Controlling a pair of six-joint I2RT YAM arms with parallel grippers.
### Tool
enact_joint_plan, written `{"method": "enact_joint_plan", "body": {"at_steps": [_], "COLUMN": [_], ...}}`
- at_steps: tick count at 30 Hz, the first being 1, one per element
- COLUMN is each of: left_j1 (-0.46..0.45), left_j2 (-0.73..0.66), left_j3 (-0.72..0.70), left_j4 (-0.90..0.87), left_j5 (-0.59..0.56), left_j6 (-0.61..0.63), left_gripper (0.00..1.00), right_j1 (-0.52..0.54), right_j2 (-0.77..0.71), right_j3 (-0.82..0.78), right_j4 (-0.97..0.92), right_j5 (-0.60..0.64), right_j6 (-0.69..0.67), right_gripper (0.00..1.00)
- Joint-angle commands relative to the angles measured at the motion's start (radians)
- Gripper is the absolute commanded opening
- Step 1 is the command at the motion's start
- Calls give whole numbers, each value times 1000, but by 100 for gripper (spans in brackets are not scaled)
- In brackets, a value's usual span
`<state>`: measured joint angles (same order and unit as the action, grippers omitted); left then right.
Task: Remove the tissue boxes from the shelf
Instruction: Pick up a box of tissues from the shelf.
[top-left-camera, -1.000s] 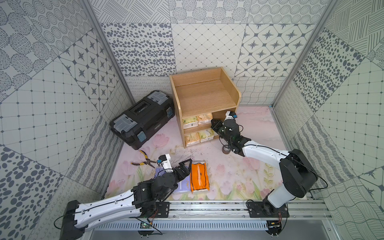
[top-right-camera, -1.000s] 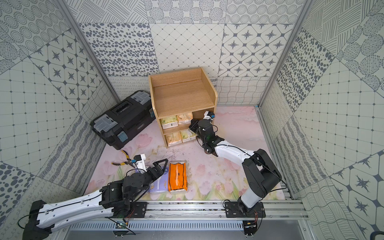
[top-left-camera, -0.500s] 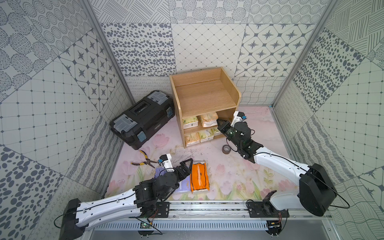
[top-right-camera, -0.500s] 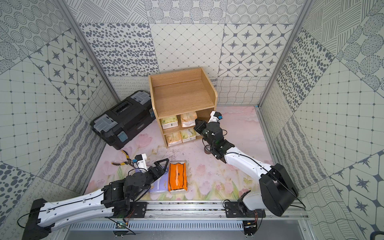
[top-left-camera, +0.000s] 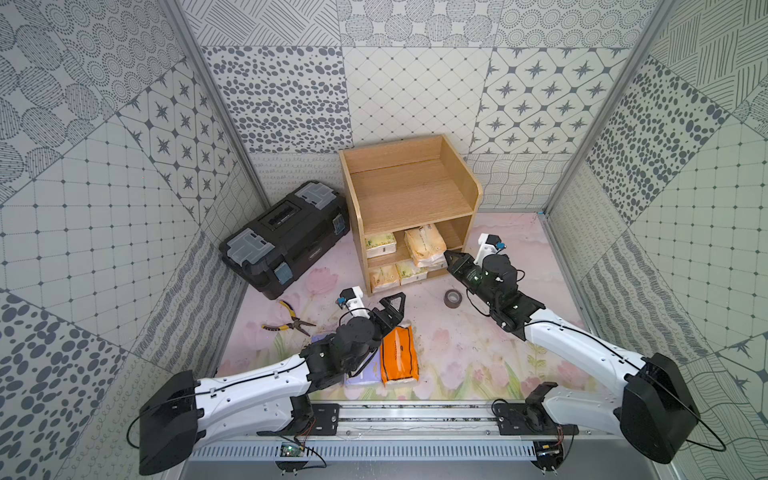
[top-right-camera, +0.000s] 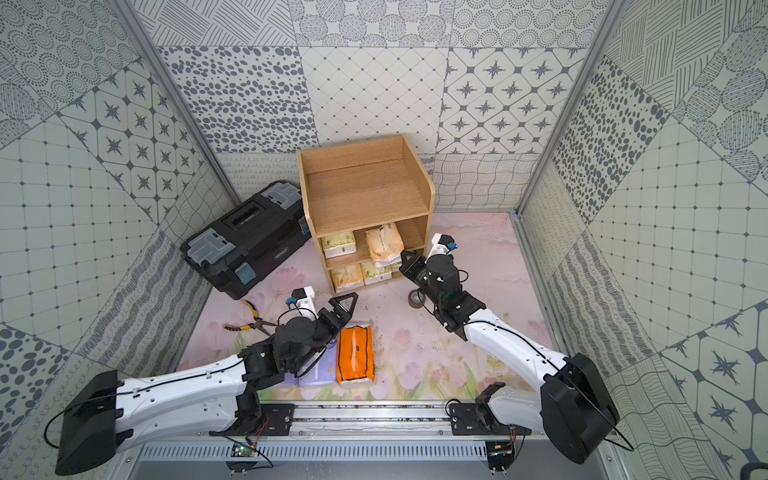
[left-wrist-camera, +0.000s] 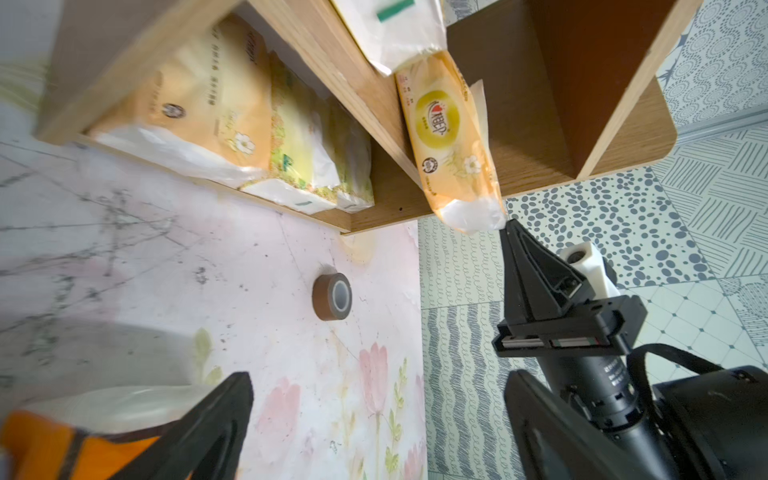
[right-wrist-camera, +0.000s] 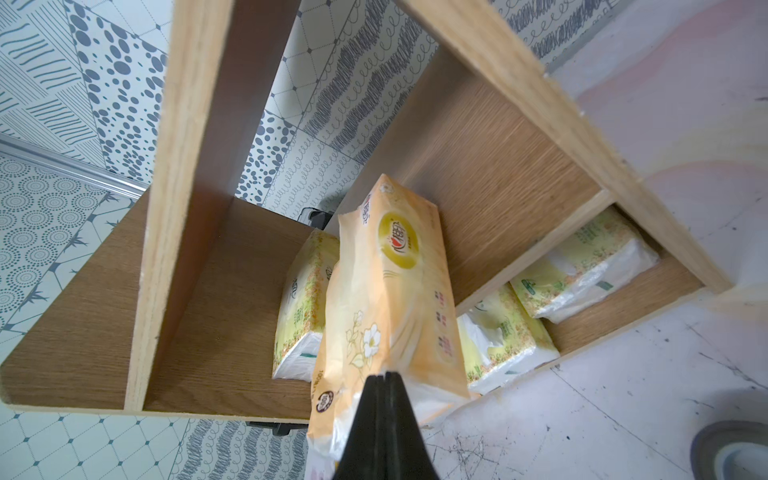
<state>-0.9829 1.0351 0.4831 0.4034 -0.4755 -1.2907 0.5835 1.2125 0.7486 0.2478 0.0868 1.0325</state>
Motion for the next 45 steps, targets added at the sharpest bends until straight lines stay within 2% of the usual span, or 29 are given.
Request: {"method": "enact_joint_plan", "body": {"at_steps": [1,6,10,18,24,28,33,42,43,45], "left_j1": [44,65,74,116,145,166,175,176,176,175], "left_j2": [169,304,374,468,530,573,616,637,636,631], "left_j3": [100,195,267,352,387,378,393,421,421,422], "left_j4": [348,413,371,222,222,296,367,390,390,392], "left_j5": [144,176,164,130,141,154,184,217,222,230], "left_j6": [28,27,18,-92,-124,-145,-119,-88,-87,-87], "left_gripper": [100,100,100,99,82,74,50,25,23,21], "right_j1": [-17,-32,-40,-42,-44,-44,-44,-58,-66,-83], "right_j2": [-38,-62,-66,-93,-121,-125,-135,-188,-199,-225], "right_j3": [-23,-45,-45,-45,-51,-49,-46,-42,-37,-34], "right_j4": [8,3,6,0,-23,-31,-58,-139,-156,-185], "right_j5": [-47,-73,-97,-128,-136,-150,-159,-178,-182,-188], "right_j6": [-15,-12,-7,4,9,12,6,-29,-36,-52], "right_gripper": [0,0,0,0,0,0,0,0,1,17]}}
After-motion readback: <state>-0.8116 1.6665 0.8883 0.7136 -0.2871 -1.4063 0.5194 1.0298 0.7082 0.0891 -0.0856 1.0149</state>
